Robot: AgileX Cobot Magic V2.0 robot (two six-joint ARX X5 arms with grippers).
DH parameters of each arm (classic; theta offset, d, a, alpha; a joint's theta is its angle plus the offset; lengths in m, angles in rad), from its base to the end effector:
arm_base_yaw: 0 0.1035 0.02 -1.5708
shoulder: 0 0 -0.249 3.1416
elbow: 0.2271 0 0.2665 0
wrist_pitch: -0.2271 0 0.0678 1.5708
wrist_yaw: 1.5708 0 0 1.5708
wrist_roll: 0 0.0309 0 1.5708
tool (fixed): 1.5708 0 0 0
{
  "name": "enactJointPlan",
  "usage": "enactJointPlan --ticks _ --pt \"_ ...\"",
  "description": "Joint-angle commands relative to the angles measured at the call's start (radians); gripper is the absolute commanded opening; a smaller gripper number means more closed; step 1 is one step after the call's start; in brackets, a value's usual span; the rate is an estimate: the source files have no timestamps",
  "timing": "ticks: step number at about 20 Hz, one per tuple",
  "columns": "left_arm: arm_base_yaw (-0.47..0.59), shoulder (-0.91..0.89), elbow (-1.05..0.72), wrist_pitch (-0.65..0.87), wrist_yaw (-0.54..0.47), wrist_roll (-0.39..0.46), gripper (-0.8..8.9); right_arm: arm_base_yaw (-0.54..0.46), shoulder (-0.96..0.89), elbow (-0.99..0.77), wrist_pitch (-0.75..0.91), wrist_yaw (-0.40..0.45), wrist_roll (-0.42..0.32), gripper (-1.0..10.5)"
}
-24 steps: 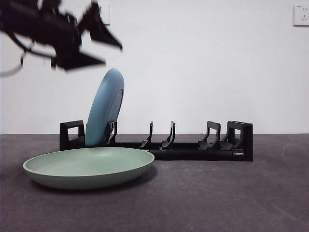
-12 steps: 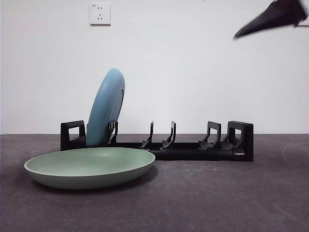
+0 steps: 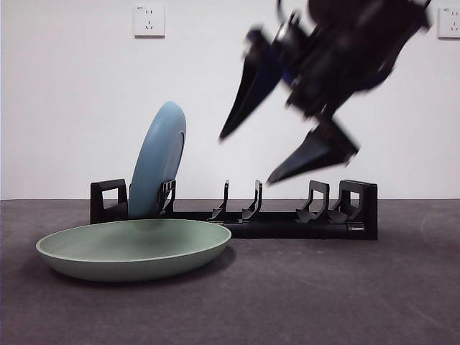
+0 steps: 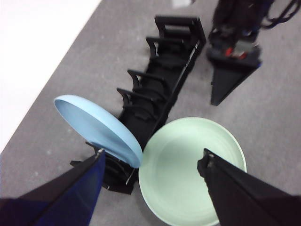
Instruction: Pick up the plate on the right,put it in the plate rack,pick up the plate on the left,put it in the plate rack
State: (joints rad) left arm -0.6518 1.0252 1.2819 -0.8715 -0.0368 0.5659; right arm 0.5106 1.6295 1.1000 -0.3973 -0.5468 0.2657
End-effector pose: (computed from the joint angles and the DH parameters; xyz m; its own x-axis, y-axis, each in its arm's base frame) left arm 0.1655 -0.1249 0.3834 0.6713 -0.4660 -0.5764 0.7374 0.4984 0.4559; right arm 0.2936 0.1829 0.1974 0.1934 0.7043 -0.6831 -0.4824 0.6745 0.5589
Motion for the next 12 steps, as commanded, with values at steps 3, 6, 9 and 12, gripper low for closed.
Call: enactJointPlan --ticks 3,6,9,12 --pt "-0.035 0.001 0.002 0.003 -0.015 0.013 3.45 0.007 0.157 -0.002 0.109 0.002 0.033 3.4" --pt "-0.036 0.001 0.002 0.006 -0.014 0.011 3.45 0.007 0.222 -0.002 0.14 -0.001 0.037 3.4" --pt "-0.036 0.001 0.002 0.011 -0.014 0.01 3.45 0.011 0.244 -0.002 0.189 0.0 0.06 2.2" --pt "-0.036 0.001 0.002 0.023 -0.014 0.01 3.45 0.015 0.245 -0.002 0.219 -0.001 0.095 2.2"
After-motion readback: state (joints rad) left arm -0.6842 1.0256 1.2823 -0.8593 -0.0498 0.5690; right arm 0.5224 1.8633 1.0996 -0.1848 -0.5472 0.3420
